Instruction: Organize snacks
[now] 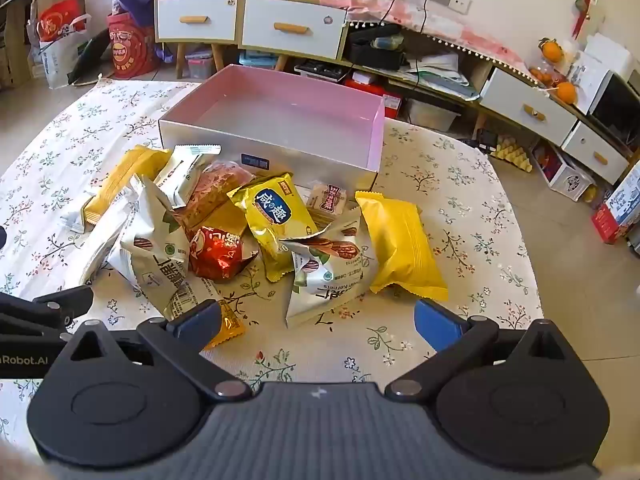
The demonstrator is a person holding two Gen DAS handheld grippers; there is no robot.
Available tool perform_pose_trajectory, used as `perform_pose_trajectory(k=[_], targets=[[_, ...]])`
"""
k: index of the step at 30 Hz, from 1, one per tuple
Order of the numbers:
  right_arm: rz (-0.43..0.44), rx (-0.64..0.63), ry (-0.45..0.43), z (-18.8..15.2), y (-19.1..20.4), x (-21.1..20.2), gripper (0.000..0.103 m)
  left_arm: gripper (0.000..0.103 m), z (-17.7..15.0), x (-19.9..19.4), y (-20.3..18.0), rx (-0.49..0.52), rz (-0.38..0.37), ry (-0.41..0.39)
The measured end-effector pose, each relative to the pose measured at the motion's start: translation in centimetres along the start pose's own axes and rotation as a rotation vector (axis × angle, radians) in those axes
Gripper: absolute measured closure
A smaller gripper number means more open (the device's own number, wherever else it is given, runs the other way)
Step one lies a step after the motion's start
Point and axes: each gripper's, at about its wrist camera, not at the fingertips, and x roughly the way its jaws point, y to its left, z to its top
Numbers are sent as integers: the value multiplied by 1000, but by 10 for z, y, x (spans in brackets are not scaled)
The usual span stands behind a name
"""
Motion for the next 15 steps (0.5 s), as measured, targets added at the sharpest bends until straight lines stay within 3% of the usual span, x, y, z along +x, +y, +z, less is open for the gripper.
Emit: perform_pose_trajectory(k=[15], targets=[[4,3,2,0,-1,0,0,0,1,0,0,0,-1,-1]])
